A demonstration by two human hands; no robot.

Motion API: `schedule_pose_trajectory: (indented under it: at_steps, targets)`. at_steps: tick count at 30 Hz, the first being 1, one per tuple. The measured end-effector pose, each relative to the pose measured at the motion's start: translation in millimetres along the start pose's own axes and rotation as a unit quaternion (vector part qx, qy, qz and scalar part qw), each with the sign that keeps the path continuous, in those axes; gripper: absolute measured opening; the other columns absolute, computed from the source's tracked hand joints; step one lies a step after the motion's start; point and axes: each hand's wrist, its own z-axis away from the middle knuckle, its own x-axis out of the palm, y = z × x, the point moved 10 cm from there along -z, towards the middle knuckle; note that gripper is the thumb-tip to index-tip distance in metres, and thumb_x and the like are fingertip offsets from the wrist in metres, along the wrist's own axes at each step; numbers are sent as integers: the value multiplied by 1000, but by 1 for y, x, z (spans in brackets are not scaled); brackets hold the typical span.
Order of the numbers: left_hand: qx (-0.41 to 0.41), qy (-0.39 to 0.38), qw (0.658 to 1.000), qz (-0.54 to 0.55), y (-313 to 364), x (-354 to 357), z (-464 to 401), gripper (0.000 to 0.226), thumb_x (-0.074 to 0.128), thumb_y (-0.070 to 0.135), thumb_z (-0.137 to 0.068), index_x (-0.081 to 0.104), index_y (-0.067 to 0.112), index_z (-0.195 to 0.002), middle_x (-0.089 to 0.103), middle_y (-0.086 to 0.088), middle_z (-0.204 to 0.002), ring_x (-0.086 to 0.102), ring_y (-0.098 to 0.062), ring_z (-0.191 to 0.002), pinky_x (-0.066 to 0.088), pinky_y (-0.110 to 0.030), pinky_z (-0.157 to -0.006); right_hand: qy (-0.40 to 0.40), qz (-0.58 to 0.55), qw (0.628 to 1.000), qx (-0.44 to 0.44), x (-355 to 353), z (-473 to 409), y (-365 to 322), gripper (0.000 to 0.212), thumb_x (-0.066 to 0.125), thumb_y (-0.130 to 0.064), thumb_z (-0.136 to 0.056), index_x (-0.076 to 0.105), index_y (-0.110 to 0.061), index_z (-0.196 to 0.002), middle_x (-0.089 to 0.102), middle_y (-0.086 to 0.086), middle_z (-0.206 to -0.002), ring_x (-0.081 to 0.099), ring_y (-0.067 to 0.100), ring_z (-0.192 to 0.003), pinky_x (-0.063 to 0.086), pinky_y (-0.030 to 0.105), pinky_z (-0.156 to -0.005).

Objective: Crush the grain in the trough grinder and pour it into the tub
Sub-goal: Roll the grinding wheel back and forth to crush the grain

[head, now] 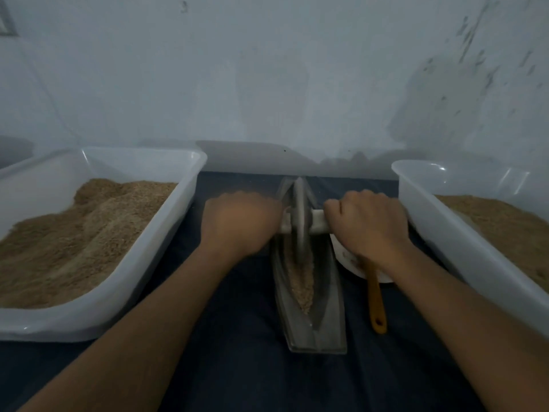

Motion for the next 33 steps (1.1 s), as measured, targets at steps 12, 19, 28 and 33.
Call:
schedule_pose_trajectory:
  at_steps: [12,19,28,33]
  targets:
    - [-83,-245,947,189,-21,46,-57,73,7,66,-70,61,16,-71,62,-1,-74,59,-26,-78,34,-41,-71,-239,-14,970,-47,60,-39,9,13,51,-21,-99,39,-20,-103,46,4,-90,51,23,-77,50,43,-65]
    - [13,-24,999,19,4,-8,0,12,44,15,-92,57,16,-91,51,-4,-68,49,-24,-57,24,-26,-53,13,-10,1000,8,-3,13,1,46,15,-37,-91,46,-16,-63,44,-2,-58,37,16,-50,23,31,-50]
    - [-99,117,980,130,-8,-44,30,46,35,31,-93,32,24,-49,31,8,-42,28,-16,-36,14,-21,-49,153,-108,982,26,-30,56,2,50,29,-36,-98,46,-23,-52,39,-7,-45,36,15,-39,34,31,-43]
    - [-18,2,1000,23,1,-3,3,30,23,30,-99,43,18,-80,36,5,-67,39,-18,-57,23,-29,-50,67,-53,996,34,-16,17,3,57,8,-45,-87,45,-18,-53,43,-3,-52,35,14,-46,17,30,-49]
